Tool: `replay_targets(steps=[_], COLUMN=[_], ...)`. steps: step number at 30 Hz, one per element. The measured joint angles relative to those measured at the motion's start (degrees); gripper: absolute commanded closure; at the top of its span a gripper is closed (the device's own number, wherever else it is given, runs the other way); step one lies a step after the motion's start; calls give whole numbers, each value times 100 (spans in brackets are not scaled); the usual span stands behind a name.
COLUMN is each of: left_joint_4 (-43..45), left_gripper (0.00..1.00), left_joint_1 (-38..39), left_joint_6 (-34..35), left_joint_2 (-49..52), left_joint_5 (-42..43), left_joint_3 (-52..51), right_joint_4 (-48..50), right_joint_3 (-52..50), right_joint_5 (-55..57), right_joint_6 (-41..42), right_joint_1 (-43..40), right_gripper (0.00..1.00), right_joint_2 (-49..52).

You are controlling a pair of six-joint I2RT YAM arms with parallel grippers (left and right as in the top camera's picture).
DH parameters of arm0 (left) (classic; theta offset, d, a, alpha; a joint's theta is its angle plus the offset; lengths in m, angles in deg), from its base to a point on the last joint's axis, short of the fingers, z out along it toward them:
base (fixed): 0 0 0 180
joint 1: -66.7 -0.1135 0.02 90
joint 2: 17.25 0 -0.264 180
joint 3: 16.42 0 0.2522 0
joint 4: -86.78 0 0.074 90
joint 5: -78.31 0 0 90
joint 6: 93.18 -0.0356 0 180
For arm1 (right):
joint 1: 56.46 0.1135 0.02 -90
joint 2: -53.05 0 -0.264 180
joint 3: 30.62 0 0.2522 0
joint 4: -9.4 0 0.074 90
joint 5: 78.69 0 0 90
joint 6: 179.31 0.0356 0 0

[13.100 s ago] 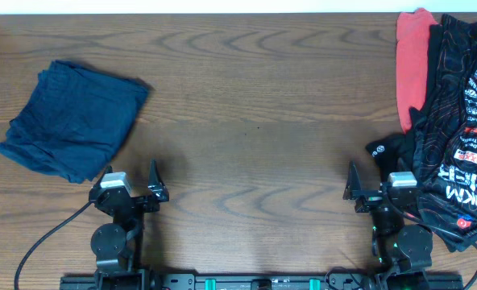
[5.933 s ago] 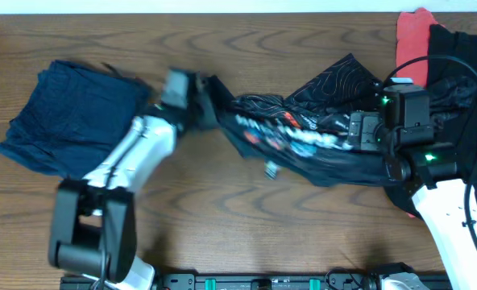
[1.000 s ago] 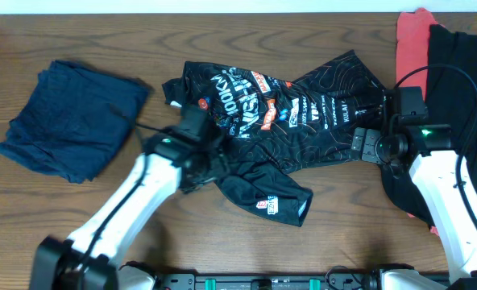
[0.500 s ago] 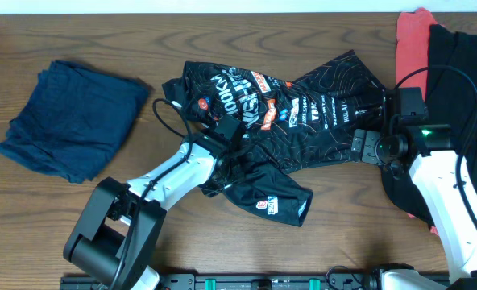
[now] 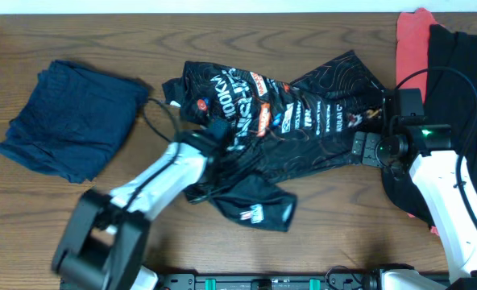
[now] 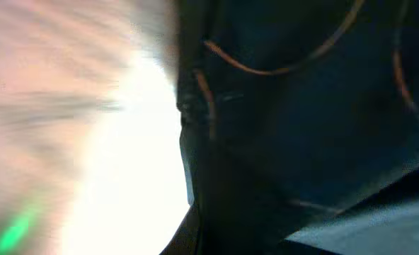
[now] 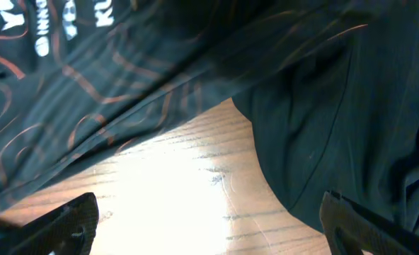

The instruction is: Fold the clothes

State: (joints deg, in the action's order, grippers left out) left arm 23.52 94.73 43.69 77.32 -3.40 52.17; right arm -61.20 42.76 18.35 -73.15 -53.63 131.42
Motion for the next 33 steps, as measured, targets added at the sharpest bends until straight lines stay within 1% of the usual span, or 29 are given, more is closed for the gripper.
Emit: replay_targets(steps=[3, 4, 6, 8, 12, 13, 14, 15, 17, 18, 21, 25, 30, 33], left_joint_4=[-492, -614, -671, -721, -778, -778, -778, -780, -778, -780, -785, -793, -796, -796], left_gripper=[94, 94, 94, 94, 94, 94, 94, 94, 94, 94, 94, 94, 94, 94], left_joint_1=[-463, -776, -1209, -1572, -1786, -1786, -1786, -1786, -1786, -1786, -1786, -1786, -1786, -1786], left_joint_6=[-205, -332, -516, -654, -866, -918, -942, -960, -979, -986, -990, -1038, -1075, -1075], left_joint_2=[-461, -726, -1038, -1274, -1421, -1414, -1410, -1410, -1410, -1410, -1410, -1410, -1410, -1410], left_joint_5=[-219, -356, -444, -533, -595, -597, -597, -597, -597, -597, -597, -599, -597, -597], left_joint_3=[0, 0, 0, 0, 0, 0, 0, 0, 0, 0, 0, 0, 0, 0], right_joint_4=[-37, -39, -39, -39, -39, -35, -35, -24, 68, 151, 516, 1268, 1447, 1508], right_joint_3=[0, -2, 0, -2, -2, -2, -4, -9, -13, -13, -17, -24, -24, -24], right_joint_5=[2, -2, -22, -81, -179, -195, -212, -225, -243, -256, -269, -284, -297, -289], right_joint_6=[-4, -7, 0, 7, 22, 22, 20, -4, 15, 24, 83, 85, 85, 79], right_joint_1=[-151, -199, -238, -251, -256, -256, -256, -258, -275, -297, -457, -874, -1427, -1703], right_gripper=[12, 16, 26, 32, 34, 37, 45, 60, 95, 99, 99, 99, 99, 99], right_joint_2=[0, 0, 2, 13, 173, 221, 275, 348, 492, 579, 876, 1237, 1698, 2153])
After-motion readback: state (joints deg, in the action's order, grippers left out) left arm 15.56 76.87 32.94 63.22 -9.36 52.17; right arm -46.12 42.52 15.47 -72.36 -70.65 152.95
